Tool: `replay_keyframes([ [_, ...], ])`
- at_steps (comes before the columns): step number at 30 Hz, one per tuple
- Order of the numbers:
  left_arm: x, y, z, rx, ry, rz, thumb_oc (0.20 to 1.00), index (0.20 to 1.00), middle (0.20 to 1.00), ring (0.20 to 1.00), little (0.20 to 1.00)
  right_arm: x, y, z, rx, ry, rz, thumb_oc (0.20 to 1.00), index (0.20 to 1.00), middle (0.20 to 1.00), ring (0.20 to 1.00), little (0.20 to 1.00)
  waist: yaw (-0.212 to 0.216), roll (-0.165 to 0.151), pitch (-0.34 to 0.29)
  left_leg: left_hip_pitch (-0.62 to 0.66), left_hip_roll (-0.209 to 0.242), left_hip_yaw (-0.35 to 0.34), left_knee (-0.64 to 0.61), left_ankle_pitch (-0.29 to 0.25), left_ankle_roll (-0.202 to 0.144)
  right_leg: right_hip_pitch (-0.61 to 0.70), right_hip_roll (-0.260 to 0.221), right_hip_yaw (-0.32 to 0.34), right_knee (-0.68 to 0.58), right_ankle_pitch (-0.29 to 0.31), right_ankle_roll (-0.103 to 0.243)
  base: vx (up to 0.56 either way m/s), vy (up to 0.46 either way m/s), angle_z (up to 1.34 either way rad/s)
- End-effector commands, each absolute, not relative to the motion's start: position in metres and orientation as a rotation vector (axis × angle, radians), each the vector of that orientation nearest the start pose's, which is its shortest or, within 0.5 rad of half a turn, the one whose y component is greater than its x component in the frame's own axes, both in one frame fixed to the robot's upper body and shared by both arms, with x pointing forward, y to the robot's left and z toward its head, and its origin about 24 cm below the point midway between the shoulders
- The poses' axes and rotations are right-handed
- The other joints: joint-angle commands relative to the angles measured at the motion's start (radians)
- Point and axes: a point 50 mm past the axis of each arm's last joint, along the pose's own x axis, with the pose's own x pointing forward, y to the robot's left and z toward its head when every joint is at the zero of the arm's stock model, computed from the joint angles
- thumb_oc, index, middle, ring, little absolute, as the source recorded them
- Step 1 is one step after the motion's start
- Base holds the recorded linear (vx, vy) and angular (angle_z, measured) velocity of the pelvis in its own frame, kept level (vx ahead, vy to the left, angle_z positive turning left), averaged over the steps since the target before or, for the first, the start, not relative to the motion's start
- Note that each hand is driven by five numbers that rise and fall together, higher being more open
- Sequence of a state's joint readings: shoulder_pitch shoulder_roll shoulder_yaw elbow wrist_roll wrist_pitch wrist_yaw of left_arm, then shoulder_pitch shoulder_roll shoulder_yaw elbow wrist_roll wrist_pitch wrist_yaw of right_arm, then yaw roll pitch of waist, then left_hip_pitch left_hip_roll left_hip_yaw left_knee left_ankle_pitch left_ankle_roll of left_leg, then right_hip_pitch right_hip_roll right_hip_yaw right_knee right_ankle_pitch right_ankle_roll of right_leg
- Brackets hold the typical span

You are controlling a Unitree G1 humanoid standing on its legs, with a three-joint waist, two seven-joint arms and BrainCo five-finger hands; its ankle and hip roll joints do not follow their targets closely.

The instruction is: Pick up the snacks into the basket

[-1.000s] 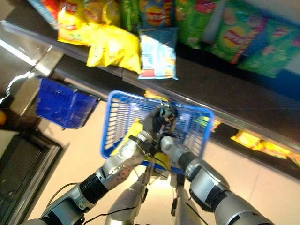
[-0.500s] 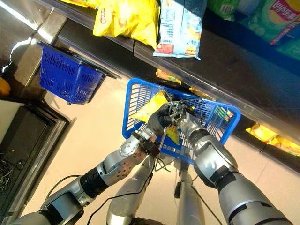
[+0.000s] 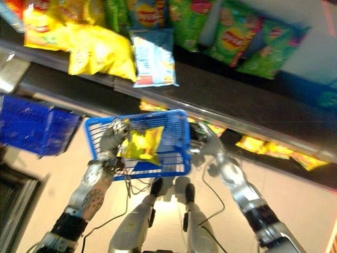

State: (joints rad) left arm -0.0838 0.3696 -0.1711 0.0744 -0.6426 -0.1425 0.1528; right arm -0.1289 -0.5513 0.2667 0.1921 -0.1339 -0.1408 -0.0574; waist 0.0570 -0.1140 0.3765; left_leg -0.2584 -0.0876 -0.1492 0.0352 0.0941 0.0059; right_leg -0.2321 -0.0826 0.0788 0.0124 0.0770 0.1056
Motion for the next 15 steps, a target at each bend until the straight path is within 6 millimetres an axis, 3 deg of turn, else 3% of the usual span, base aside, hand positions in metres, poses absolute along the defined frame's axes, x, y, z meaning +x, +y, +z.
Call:
replay_keyframes([
  [1, 0.255, 0.218, 0.088, -0.226, -0.289, 0.098, 0.2, 0.2, 0.2, 0.2, 0.2, 0.256, -0.208, 0.052, -0.672, -0.064, 0.337, 1.0, 1.0, 1.0, 1.0, 1.0, 0.026, 0.016, -0.103, 0.024, 0.042, 0.051, 0.041, -0.123, 0.016, 0.014, -0.032, -0.034, -0.042, 0.048, 0.082, -0.02, 0.004, -0.91],
  [4, 0.249, 0.225, 0.083, -0.224, -0.272, 0.118, 0.2, 0.2, 0.2, 0.2, 0.2, 0.246, -0.22, 0.056, -0.62, -0.05, 0.336, 1.0, 1.0, 1.0, 1.0, 1.0, 0.022, 0.018, -0.122, 0.033, 0.054, 0.052, 0.034, -0.116, 0.014, 0.058, -0.046, -0.026, -0.016, 0.024, 0.071, -0.03, -0.013, -0.95],
  [7, 0.243, 0.229, 0.078, -0.21, -0.253, 0.128, 0.2, 0.2, 0.2, 0.2, 0.2, 0.24, -0.234, 0.063, -0.505, -0.05, 0.297, 1.0, 1.0, 1.0, 1.0, 1.0, 0.019, 0.03, -0.171, 0.051, 0.085, 0.068, 0.013, -0.11, 0.009, 0.114, -0.107, -0.02, -0.007, 0.023, 0.069, -0.04, -0.077, -0.44],
  [10, 0.239, 0.228, 0.073, -0.216, -0.233, 0.133, 0.2, 0.2, 0.2, 0.2, 0.2, 0.243, -0.245, 0.056, -0.243, -0.06, 0.124, 1.0, 1.0, 1.0, 1.0, 1.0, 0.008, 0.032, -0.217, 0.071, 0.099, 0.098, -0.013, -0.105, -0.004, 0.131, -0.166, -0.004, -0.034, 0.091, 0.095, -0.04, -0.134, -0.4],
  [11, 0.237, 0.226, 0.071, -0.23, -0.23, 0.134, 0.2, 0.2, 0.2, 0.2, 0.2, 0.246, -0.25, 0.063, -0.135, -0.132, -0.008, 1.0, 1.0, 1.0, 1.0, 1.0, -0.004, 0.04, -0.24, 0.088, 0.108, 0.126, -0.041, -0.097, -0.013, 0.122, -0.19, 0.003, -0.051, 0.115, 0.115, -0.08, -0.141, -0.59],
  [15, 0.236, 0.22, 0.071, -0.257, -0.234, 0.121, 0.2, 0.2, 0.2, 0.2, 0.2, 0.256, -0.252, 0.073, -0.047, -0.229, -0.172, 1.0, 1.0, 1.0, 1.0, 1.0, -0.02, 0.063, -0.269, 0.093, 0.136, 0.157, -0.084, -0.065, -0.041, 0.085, -0.203, 0.027, -0.063, 0.11, 0.13, -0.08, -0.229, -1.0],
])
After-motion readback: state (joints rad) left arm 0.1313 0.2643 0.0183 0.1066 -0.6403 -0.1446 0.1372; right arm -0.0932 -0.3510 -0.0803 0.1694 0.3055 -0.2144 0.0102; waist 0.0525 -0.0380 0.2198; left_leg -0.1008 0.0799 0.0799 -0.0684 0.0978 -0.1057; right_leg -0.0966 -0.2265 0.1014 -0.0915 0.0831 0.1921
